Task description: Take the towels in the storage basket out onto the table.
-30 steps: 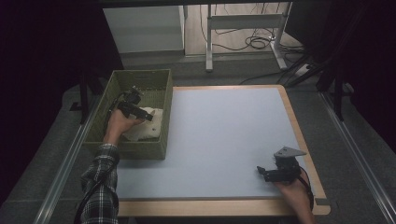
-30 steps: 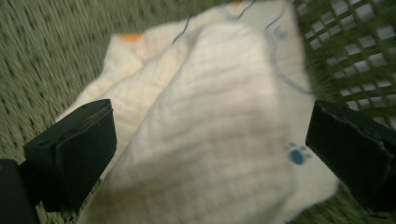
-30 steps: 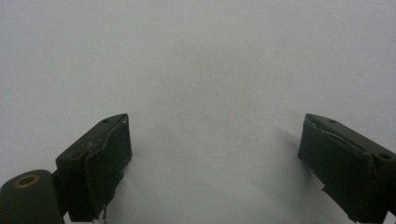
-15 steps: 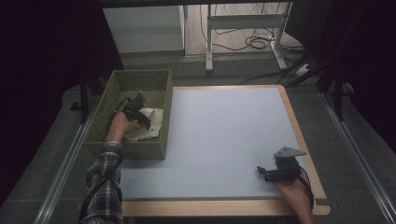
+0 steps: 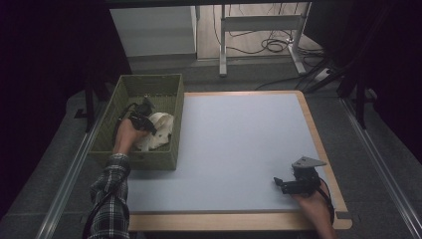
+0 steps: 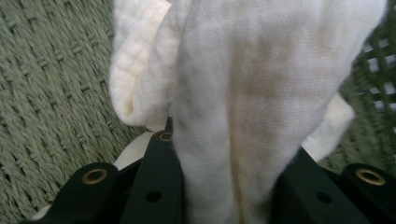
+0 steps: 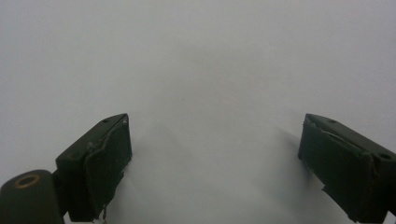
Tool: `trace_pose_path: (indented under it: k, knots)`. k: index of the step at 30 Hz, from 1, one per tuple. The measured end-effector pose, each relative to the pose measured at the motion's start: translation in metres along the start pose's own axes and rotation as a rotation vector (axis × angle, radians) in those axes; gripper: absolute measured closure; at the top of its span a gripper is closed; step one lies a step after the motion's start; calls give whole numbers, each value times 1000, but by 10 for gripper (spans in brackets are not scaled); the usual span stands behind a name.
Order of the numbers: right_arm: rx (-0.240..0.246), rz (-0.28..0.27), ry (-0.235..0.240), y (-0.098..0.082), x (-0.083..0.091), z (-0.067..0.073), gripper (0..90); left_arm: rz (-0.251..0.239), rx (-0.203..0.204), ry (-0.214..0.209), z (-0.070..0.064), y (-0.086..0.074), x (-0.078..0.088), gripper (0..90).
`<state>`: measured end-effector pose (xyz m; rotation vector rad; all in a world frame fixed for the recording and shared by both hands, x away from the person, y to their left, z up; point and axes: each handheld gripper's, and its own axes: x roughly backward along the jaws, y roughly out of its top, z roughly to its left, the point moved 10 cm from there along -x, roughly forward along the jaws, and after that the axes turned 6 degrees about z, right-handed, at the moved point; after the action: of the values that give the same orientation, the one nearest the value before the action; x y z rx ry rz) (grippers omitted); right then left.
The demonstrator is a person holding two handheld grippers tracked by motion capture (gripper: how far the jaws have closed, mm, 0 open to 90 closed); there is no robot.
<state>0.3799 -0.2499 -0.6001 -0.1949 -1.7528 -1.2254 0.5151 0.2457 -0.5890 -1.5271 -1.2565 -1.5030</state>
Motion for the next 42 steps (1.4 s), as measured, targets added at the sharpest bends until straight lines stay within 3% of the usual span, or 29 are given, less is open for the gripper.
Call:
trace_pose_path:
  k: [3, 12, 26, 35, 41, 42]
  knots:
    - [0, 0, 0, 0, 0, 0, 97, -44, 5, -24, -2, -1, 12, 771]
    - [0, 0, 0, 0, 0, 0, 97, -159, 18, -21, 3, -7, 65, 766]
    - [0, 0, -1, 0, 0, 0, 97, -249, -8, -21, -4, -18, 130, 763]
    - [0, 0, -1, 0, 0, 0, 97, -274, -48, -23, -22, -21, 159, 755]
    - [-1, -1, -1, 0, 0, 0, 97, -303, -114, -52, -53, -13, 175, 750]
    - [-1, -1, -1, 0, 0, 0, 97, -303, -114, -52, -53, -13, 175, 748]
